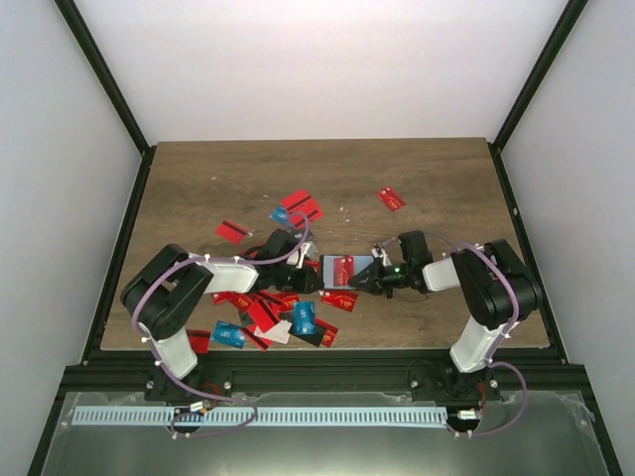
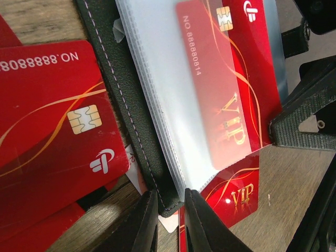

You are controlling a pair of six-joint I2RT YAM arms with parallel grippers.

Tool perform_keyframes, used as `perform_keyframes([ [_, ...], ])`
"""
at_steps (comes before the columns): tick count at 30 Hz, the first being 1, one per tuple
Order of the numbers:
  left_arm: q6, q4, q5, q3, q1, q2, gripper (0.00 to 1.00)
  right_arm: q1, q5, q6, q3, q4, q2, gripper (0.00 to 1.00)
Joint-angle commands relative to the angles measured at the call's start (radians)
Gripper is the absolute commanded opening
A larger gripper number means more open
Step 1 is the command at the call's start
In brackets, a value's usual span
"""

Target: Put the credit cards into the card holder

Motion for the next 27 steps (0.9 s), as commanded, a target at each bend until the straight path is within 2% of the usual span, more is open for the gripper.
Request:
perform_keyframes([
  [1, 0.021, 0.001, 0.01, 0.015, -0.003, 0.019, 0.17, 0.022, -0.008, 0.011, 0.035, 0.012, 0.021, 0.01],
  [27, 0.032, -0.006, 0.015, 0.017, -0.003, 0.021, 0.17, 0.089, 0.007, 0.065, 0.068, 0.061, 0.069, 0.01],
])
